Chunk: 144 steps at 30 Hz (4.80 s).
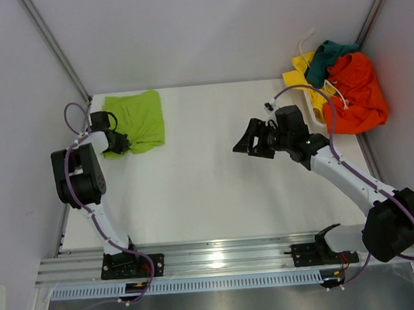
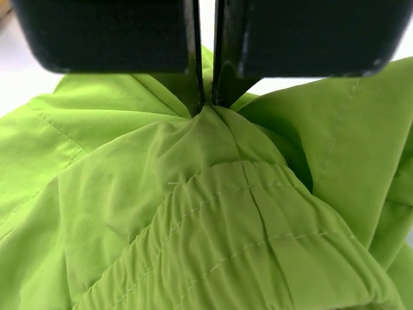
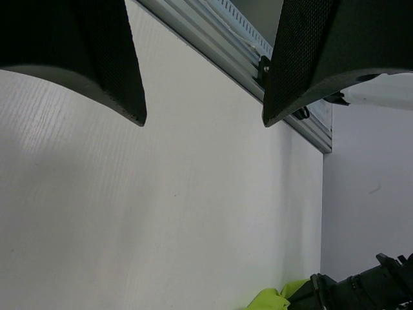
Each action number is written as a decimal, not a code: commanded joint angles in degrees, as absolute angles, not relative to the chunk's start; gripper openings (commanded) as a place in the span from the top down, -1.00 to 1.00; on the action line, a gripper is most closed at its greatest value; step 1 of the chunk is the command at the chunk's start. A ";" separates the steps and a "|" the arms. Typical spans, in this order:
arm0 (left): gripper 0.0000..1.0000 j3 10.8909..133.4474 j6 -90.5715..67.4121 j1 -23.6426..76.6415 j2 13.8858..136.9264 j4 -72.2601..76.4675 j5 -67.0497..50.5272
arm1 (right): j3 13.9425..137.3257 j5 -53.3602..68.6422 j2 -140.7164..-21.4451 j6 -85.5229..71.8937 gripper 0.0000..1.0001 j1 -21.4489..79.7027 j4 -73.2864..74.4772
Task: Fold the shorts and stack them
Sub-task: Neatly place the folded shorts to the corner, then grab the shorts from the pile, then move the shorts to the center of the board
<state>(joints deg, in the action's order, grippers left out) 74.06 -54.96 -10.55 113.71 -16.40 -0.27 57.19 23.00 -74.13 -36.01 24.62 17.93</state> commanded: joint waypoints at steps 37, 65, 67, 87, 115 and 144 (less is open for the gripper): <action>-0.98 70.41 -52.47 -9.41 94.77 -23.55 -2.37 | 73.83 8.54 -77.17 -36.03 -0.63 7.94 24.00; -0.98 30.23 -48.35 1.23 58.10 13.11 -32.08 | 93.58 -24.34 -98.24 -44.47 -0.99 -13.01 14.68; -0.98 29.80 -45.62 1.32 57.83 10.56 -32.95 | 100.67 -25.31 -104.13 -43.69 -0.99 -12.83 16.07; -0.98 27.77 -37.36 1.32 52.73 0.97 -31.29 | 122.60 -33.67 -125.07 -42.98 1.00 -9.32 18.56; -0.98 32.60 -39.46 1.32 45.00 -7.11 -28.12 | 115.33 12.37 -72.44 -36.64 1.00 -3.52 21.53; -0.98 38.51 -33.75 1.32 40.43 -13.81 -31.28 | 63.23 24.88 -61.97 -27.69 0.86 33.49 24.96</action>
